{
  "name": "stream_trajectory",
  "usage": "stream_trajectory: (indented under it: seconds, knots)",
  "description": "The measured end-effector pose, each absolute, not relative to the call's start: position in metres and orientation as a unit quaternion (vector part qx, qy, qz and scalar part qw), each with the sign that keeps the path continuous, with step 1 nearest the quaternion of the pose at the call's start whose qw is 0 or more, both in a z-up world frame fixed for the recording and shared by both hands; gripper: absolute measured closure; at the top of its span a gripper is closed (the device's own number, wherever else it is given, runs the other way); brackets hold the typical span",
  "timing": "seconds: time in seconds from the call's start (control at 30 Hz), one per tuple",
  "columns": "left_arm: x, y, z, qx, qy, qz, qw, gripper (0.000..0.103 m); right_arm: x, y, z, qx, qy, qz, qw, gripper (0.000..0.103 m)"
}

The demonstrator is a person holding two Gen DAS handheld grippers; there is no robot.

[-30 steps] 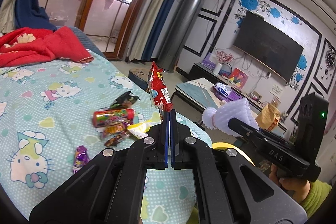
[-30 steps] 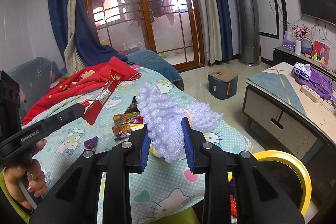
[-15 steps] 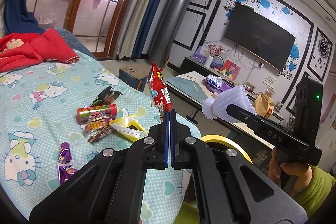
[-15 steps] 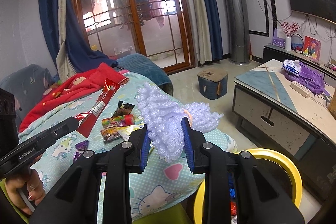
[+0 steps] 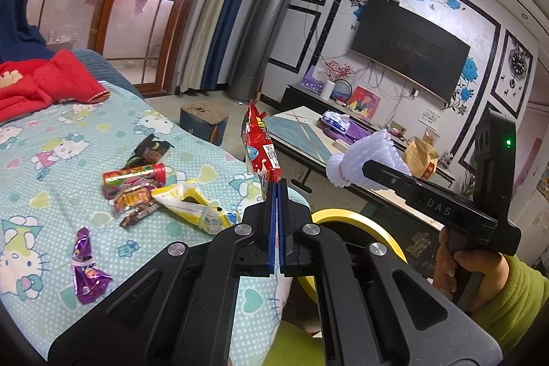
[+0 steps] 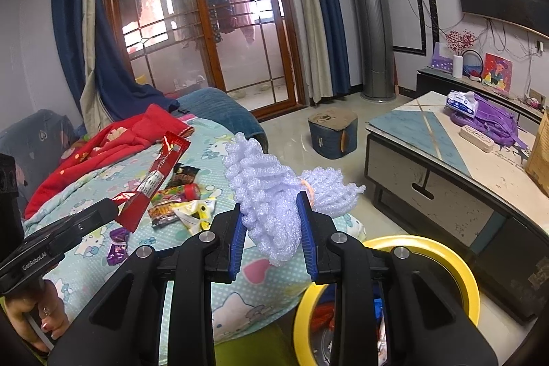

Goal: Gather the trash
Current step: 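Carry the red candy stick and white mesh sleeve over the yellow bin with both grippers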

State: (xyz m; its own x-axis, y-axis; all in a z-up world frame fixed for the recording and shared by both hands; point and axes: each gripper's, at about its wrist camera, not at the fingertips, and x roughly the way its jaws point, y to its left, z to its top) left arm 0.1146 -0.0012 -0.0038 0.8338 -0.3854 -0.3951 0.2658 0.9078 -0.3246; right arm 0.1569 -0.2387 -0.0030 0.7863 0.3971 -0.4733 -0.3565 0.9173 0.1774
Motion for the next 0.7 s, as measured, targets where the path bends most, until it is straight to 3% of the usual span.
stream_trajectory:
  seconds: [0.7]
  knots:
    - [0.119,-0.049,-0.017,-0.082,0.257,-0.226,0.936,0.103,0.161,-0.291,-0.015,0.072,0.281,0.144,0.946,0.076]
